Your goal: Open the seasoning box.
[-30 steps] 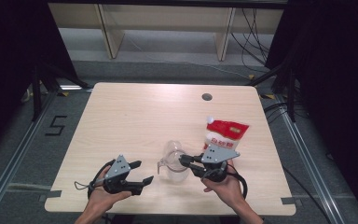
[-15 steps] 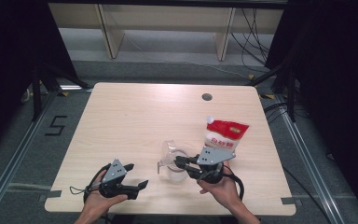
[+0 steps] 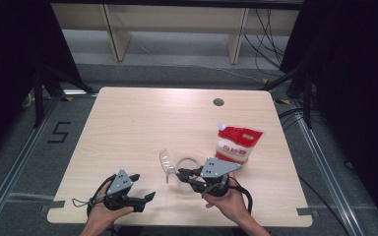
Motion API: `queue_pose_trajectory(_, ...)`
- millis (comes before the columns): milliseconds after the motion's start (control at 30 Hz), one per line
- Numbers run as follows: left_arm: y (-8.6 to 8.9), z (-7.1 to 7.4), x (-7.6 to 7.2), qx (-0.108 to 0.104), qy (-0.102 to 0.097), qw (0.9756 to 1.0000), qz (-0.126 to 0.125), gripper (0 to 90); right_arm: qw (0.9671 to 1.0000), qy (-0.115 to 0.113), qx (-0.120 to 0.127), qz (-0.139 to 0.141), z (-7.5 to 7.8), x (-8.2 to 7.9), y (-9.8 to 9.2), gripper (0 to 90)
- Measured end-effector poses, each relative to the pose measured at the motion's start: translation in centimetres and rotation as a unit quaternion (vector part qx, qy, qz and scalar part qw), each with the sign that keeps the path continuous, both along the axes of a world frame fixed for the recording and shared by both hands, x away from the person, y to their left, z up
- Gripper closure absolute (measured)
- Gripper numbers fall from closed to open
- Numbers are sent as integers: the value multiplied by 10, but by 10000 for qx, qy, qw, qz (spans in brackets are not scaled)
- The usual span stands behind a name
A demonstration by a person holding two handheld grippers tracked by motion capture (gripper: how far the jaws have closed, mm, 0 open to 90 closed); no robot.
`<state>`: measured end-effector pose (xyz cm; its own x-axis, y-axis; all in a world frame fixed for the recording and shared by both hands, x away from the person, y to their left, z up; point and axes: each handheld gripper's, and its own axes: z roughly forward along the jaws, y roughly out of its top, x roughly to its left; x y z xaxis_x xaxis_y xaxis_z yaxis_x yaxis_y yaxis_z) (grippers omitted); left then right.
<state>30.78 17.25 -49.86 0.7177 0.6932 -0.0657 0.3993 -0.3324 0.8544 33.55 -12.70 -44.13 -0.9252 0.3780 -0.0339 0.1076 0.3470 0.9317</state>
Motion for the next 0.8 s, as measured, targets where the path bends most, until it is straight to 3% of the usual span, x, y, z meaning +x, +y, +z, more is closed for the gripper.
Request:
queue_pose_trajectory(267,0,0,0,-82,9,10000,42,163,9999,4,11,-127,2,0,-7,750)
queue_pose_trajectory(333,0,0,0,-63,21,10000,72,161,9999,2,-13,-161,2,1,-12,693)
queue_pose_trajectory(400,0,-1,0,-65,26,10000,59,157,9996,-6,26,-293,0,1,-18,574)
queue_pose_trajectory(467,1,-1,1,-48,17,10000,80,152,9997,53,-60,-214,-1,3,-28,500)
queue_pose_trajectory(567,1,-2,1,-148,73,9998,139,151,9995,13,-13,-300,-2,4,-35,441)
queue_pose_trajectory(600,1,-1,0,-127,66,9998,164,151,9994,98,-33,-322,-2,3,-39,426)
queue_pose_trajectory(633,2,-1,1,-115,56,9998,148,151,9994,11,38,-349,-2,3,-48,383)
queue_pose_trajectory(800,3,-1,1,-72,34,9999,121,151,9989,37,162,-434,-1,2,-64,335)
